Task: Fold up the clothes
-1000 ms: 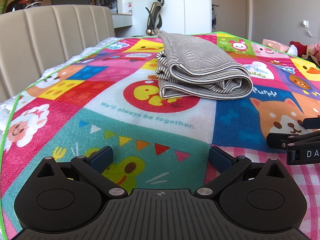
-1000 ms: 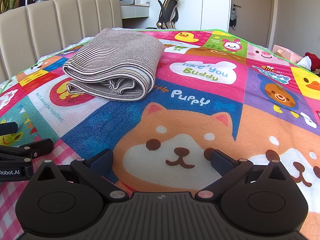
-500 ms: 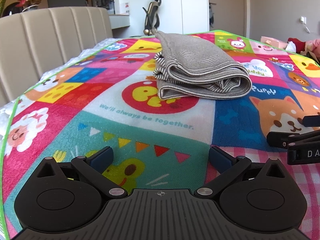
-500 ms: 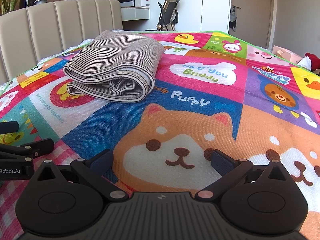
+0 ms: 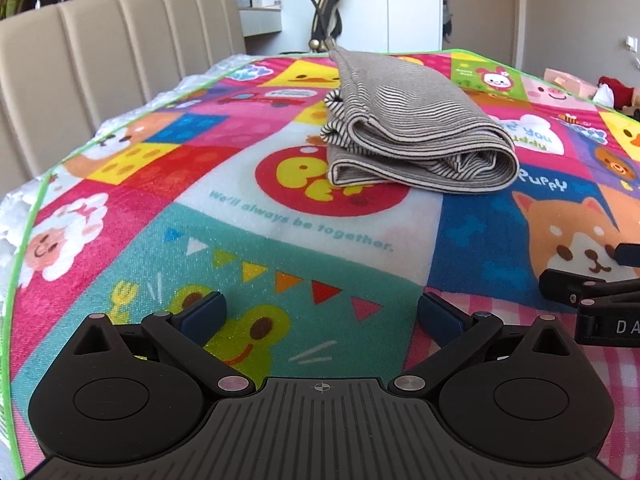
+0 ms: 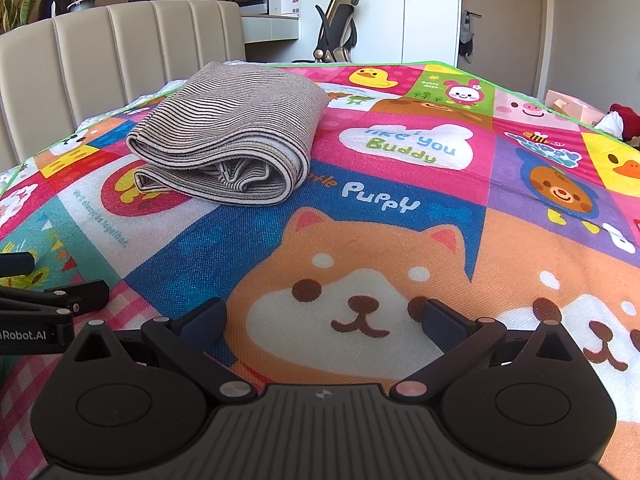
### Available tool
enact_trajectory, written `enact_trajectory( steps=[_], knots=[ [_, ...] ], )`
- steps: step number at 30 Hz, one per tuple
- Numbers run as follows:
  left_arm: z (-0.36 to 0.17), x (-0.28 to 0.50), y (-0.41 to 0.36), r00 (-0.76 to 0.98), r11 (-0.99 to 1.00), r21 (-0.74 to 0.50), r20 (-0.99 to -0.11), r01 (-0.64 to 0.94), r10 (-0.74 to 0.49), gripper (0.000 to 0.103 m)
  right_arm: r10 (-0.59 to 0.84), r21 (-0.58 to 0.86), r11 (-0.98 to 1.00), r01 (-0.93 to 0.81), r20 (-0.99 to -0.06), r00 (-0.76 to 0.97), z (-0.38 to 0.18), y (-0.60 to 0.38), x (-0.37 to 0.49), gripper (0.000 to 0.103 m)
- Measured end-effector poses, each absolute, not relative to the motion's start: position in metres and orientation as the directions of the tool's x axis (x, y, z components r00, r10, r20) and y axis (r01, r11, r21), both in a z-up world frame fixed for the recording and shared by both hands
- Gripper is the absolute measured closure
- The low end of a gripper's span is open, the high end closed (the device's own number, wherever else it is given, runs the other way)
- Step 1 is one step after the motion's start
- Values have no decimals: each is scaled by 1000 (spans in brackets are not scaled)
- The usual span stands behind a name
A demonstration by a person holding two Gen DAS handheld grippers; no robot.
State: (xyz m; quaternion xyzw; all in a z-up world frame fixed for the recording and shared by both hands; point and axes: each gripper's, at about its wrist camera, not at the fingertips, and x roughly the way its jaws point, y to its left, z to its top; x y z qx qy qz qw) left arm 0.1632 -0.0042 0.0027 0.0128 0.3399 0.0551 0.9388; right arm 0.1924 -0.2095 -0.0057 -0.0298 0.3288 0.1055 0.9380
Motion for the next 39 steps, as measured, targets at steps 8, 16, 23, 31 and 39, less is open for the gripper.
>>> enact_trajectory(
  steps=[8, 16, 23, 31, 39],
  knots=[
    [2, 163, -4, 765, 994, 64, -634, -94, 113, 0, 177, 11, 976, -217, -622, 763, -6, -209, 192, 0],
    [1, 163, -4, 769, 994, 58, -629, -94, 109, 0, 176, 10, 976, -217, -621, 764, -6, -210, 192, 0],
    [1, 163, -4, 771, 994, 56, -627, -94, 108, 0, 176, 10, 976, -217, -621, 764, -6, -210, 192, 0],
    [1, 163, -4, 770, 994, 59, -628, -96, 112, 0, 176, 10, 976, -218, -621, 764, -6, -210, 192, 0],
    [1, 162, -3, 771, 994, 59, -627, -95, 111, 0, 171, 4, 976, -216, -629, 758, -5, -209, 193, 0]
  ],
)
